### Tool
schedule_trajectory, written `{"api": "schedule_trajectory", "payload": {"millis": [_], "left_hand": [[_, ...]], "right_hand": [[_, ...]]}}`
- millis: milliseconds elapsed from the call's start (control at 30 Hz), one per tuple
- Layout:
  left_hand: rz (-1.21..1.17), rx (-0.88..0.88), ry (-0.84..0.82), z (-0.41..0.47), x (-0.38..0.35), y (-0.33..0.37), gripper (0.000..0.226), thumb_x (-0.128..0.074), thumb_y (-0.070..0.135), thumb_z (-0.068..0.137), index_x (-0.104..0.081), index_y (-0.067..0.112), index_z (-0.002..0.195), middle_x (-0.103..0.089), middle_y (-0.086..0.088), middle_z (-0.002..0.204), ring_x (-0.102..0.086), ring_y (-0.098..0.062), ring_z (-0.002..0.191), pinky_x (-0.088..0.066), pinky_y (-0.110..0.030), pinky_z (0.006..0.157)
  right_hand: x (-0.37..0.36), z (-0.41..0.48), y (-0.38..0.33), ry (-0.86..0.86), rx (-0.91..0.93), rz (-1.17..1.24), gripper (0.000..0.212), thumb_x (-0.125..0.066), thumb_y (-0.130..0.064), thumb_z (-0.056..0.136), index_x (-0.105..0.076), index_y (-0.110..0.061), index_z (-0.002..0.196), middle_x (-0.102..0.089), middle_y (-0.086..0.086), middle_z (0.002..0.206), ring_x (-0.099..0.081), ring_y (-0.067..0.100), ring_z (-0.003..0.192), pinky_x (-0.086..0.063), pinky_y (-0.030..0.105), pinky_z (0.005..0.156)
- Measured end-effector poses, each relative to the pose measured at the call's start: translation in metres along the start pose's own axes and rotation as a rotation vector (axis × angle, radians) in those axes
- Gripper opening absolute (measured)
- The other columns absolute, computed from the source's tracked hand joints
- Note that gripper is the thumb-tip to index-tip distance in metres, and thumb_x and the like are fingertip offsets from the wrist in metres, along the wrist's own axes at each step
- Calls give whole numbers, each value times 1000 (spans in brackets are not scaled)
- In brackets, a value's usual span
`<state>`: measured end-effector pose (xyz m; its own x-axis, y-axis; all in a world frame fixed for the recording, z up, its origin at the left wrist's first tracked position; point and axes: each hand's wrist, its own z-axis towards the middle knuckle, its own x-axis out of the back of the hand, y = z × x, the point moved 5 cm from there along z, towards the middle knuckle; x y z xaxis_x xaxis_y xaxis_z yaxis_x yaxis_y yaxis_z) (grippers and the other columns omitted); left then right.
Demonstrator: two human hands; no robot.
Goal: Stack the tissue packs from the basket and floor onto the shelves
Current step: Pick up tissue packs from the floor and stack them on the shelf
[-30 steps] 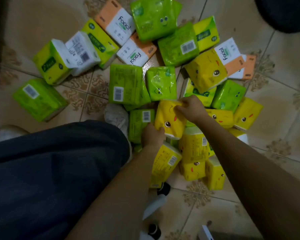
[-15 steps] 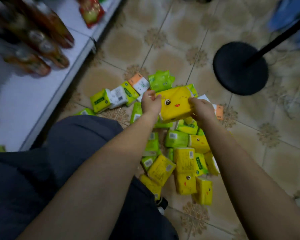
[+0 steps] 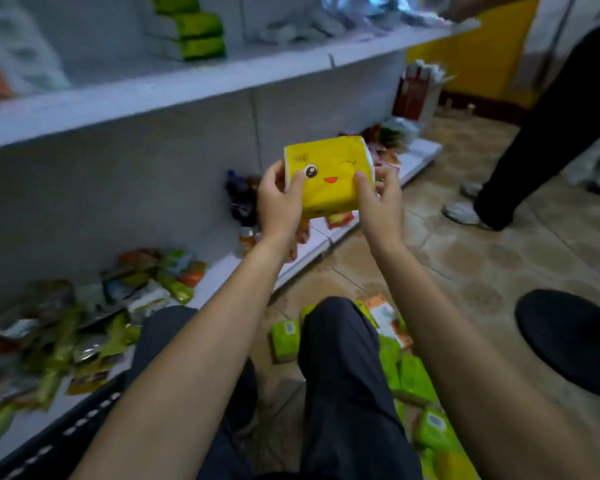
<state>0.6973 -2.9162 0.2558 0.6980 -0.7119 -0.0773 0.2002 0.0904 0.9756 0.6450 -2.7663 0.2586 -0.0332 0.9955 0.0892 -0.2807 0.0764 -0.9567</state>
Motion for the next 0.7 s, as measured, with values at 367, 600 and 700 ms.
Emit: {"api": "schedule_trajectory", "payload": {"millis": [367, 600, 700], "left_hand": [[210, -439, 387, 23, 231, 132, 55, -48, 23, 90, -35, 3, 140, -41, -12, 141, -38, -12, 128, -29, -16, 104], [656, -504, 424, 42, 365, 178, 67, -58, 32, 86, -29, 11, 142, -38, -9, 145, -41, -22, 130, -36, -36, 106], [893, -427, 349, 60, 426, 184, 71, -69, 36, 81, -33, 24, 140, -31, -5, 147, -32, -19, 135, -34, -37, 109]], "right_hand": [[-206, -72, -162, -357, 509, 86, 51, -47, -33, 87, -39, -4, 129, -49, 12, 120, -50, 22, 109, -39, 27, 90], [-342, -106, -228, -608, 633, 188, 55, -46, -36, 88, -37, -14, 138, -46, 7, 136, -45, 22, 125, -41, 48, 101], [-410, -121, -243, -880, 569, 136, 75, -59, -40, 81, -24, -20, 145, -37, 6, 142, -38, 20, 130, -36, 42, 107]]}}
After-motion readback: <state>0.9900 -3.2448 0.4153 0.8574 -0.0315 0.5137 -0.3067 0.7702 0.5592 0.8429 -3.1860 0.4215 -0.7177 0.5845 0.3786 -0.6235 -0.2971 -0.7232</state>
